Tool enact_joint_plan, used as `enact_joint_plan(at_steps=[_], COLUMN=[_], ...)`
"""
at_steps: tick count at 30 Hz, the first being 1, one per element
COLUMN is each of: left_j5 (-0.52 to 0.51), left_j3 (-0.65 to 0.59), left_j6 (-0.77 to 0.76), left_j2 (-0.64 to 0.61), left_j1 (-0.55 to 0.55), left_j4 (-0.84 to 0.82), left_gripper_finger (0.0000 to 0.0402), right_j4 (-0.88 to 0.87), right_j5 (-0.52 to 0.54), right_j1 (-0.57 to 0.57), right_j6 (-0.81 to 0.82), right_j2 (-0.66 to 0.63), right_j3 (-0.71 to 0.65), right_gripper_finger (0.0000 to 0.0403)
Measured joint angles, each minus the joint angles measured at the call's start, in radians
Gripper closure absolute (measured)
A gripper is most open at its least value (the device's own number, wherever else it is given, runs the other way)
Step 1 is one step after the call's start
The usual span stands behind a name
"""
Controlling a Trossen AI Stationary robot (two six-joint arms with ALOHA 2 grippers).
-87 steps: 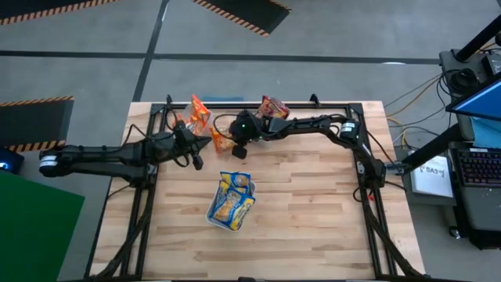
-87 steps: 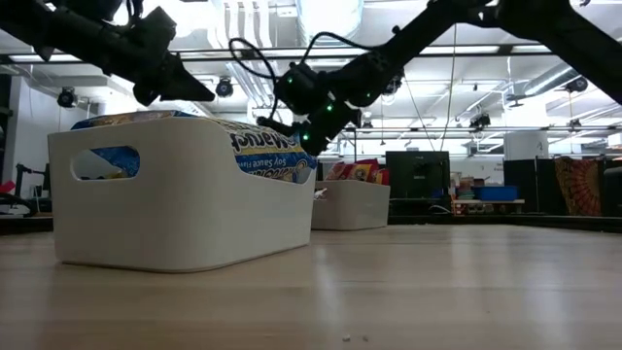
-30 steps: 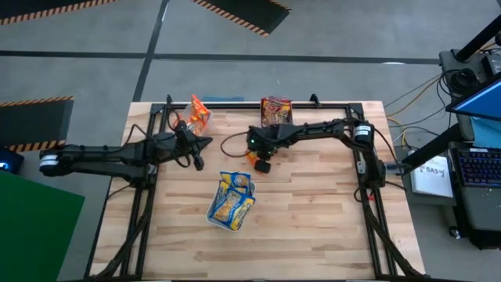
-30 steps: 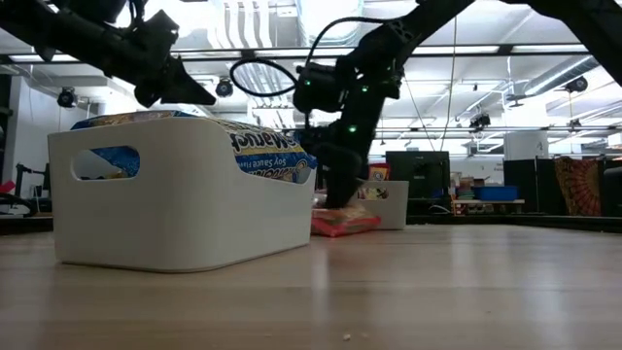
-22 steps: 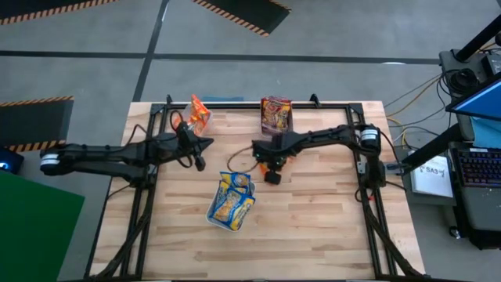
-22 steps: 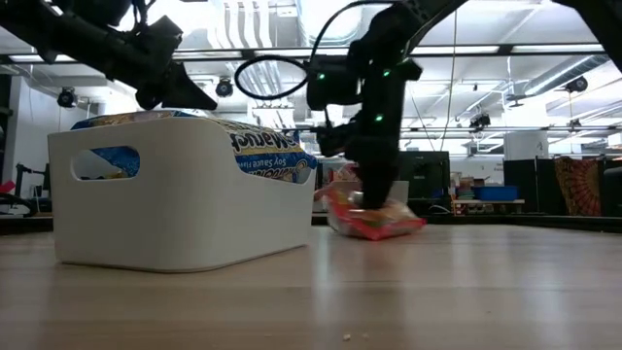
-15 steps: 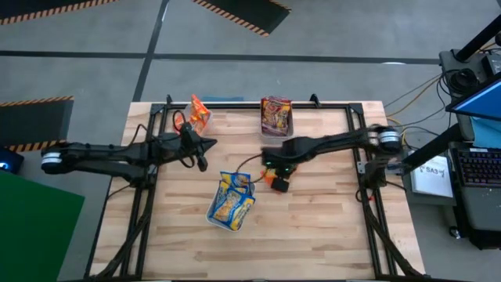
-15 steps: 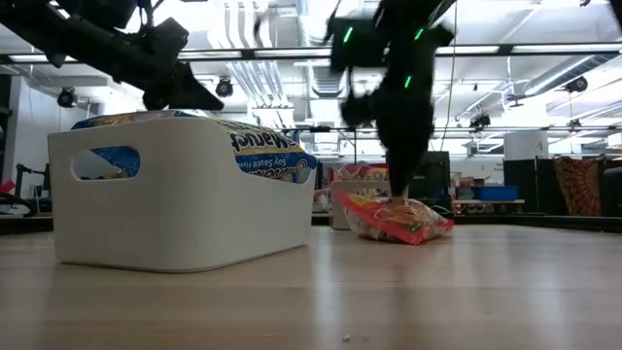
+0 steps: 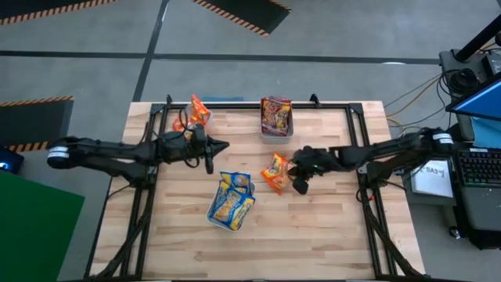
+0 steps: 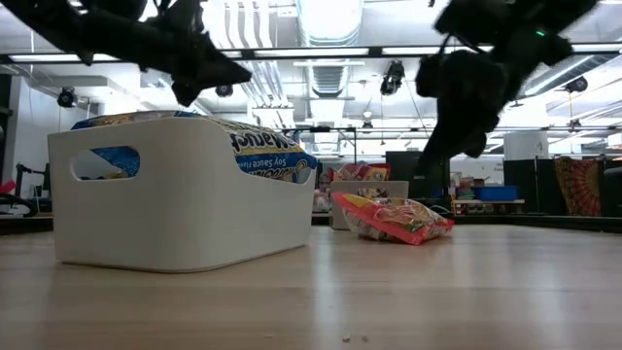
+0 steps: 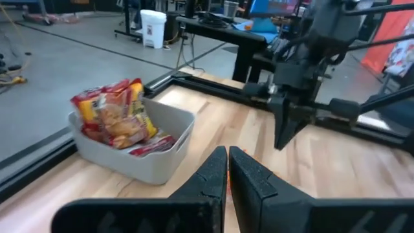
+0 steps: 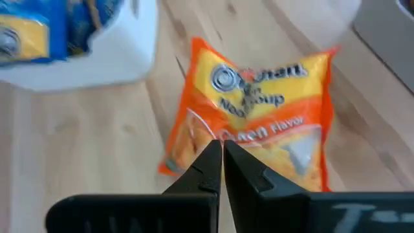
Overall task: Sort Maruchan noodles
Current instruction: Put the orange noodle pack into the transparent bin
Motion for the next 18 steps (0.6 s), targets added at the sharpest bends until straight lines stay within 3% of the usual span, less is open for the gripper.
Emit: enact_joint_plan(at_steps=[7, 18], left_j5=[0.001, -0.001], left_j3=[0.127, 0.317], left_j6=[-0.011, -0.11], left_j2=[0.138, 0.385], left_j1=[-0.045, -0.047], left_j4=[0.001, -0.042], left_gripper_finger=[0.0402, 0.0402], right_j4=[0.285, 0.296], right_j5=[0.089, 0.231], right_j1=[0.0, 0.0], right_j6=[-0.004, -0.104], right_j2=[-0.035, 0.059], right_j3=[-0.188, -0.204], right_gripper_finger=[0.0394, 0.0394])
